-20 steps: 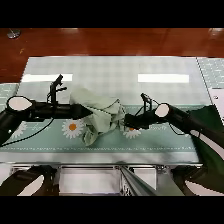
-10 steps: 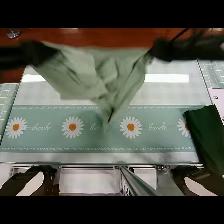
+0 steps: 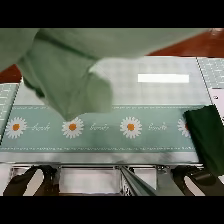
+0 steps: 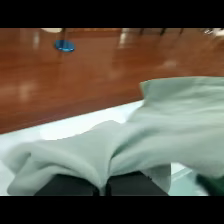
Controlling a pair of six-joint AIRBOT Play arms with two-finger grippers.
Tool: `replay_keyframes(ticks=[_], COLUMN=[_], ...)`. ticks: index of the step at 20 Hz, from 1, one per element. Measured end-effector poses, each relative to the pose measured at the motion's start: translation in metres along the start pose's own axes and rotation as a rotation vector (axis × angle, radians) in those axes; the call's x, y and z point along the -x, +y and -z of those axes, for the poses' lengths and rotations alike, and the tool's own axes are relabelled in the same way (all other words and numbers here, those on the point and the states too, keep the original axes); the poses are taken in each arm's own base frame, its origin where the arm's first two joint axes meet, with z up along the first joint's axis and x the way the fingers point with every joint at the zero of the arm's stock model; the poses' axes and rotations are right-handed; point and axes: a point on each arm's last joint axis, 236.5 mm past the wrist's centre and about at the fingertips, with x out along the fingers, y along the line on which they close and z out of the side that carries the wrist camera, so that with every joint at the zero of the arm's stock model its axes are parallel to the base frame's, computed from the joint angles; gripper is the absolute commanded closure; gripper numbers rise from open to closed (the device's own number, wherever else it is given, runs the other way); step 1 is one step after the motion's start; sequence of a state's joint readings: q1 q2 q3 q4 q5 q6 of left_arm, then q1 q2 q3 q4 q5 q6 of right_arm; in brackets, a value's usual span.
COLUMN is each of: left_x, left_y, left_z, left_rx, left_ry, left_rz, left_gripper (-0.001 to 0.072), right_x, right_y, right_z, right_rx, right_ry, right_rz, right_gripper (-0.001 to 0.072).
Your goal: Fold the shirts.
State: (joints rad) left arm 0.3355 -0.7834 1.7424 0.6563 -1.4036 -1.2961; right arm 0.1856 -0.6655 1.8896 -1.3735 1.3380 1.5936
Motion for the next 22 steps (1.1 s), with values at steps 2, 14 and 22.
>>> replay_keyframes(ticks=[2, 14, 22], left_x=[0.018, -0.051, -0.173], left_y=[-0.021, 0.02, 0.113], left_z=[0.01, 0.189, 0.316], left_rx=[-0.058, 0.149, 0.404], left_ry=[0.022, 0.53, 0.681], left_rz=[-0.018, 0.034, -0.077], left_gripper=[0.0683, 0.0683, 0.0683], right_x=[0.028, -0.051, -0.235], right_y=[-0.003, -0.035, -0.085], right_z=[0.009, 0.157, 0.294], right_rx=[0.009, -0.096, -0.234], right_ry=[0.015, 0.466, 0.692], right_rz=[0.033, 0.096, 0.154], right_gripper=[0.0695, 0.0695, 0.0695])
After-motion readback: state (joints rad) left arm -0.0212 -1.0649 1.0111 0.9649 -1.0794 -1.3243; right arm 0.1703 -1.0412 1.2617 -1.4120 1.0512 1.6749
